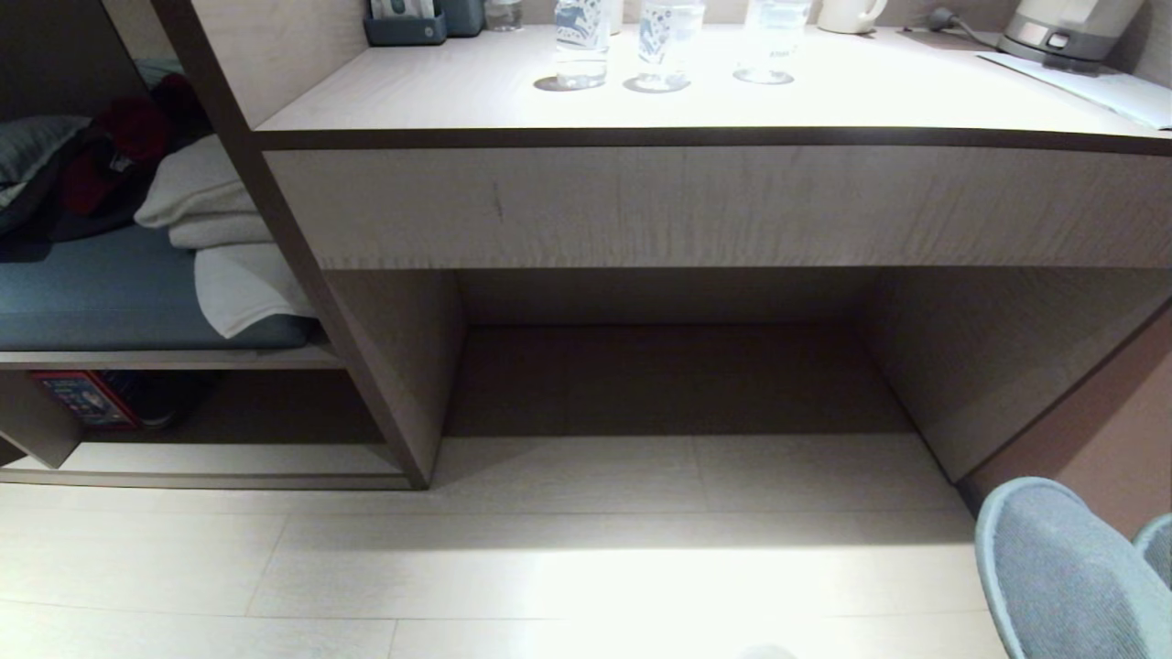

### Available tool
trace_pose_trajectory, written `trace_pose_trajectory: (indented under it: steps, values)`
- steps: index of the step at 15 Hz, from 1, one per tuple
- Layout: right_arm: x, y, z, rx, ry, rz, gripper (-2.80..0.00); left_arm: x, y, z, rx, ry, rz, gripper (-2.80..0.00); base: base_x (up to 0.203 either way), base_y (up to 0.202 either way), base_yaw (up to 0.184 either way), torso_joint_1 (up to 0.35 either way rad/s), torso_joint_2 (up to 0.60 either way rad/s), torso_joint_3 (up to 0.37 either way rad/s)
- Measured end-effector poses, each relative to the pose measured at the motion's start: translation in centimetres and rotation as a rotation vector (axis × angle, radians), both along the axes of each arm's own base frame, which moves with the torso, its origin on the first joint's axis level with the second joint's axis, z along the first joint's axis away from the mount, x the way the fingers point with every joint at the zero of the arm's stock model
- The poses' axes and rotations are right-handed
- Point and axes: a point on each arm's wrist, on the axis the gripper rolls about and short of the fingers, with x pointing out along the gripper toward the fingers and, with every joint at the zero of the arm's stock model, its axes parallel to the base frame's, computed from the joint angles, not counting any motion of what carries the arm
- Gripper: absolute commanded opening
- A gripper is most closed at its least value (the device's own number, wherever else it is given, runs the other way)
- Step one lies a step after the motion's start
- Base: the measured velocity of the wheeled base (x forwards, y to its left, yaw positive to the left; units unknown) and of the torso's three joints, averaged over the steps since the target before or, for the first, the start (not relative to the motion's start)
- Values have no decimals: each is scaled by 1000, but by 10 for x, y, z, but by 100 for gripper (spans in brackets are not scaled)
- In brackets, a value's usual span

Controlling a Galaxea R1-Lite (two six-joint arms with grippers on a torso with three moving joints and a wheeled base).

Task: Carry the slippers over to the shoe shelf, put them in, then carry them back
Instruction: Place the slippers on the floor

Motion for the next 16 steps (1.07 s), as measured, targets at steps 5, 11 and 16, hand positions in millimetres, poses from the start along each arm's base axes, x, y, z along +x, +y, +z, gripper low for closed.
trace_pose_trajectory:
  steps: [5,11,16]
  values:
    - [0,0,0,0,-1,-1,-280,0,0,0,1,0,-1,-280,0,0,0,0,0,0]
    - [0,0,0,0,0,-1,-280,0,0,0,2,0,-1,-280,0,0,0,0,1,-5]
    - [0,0,0,0,-1,-1,-280,0,0,0,-3,0,-1,-280,0,0,0,5,1,-171]
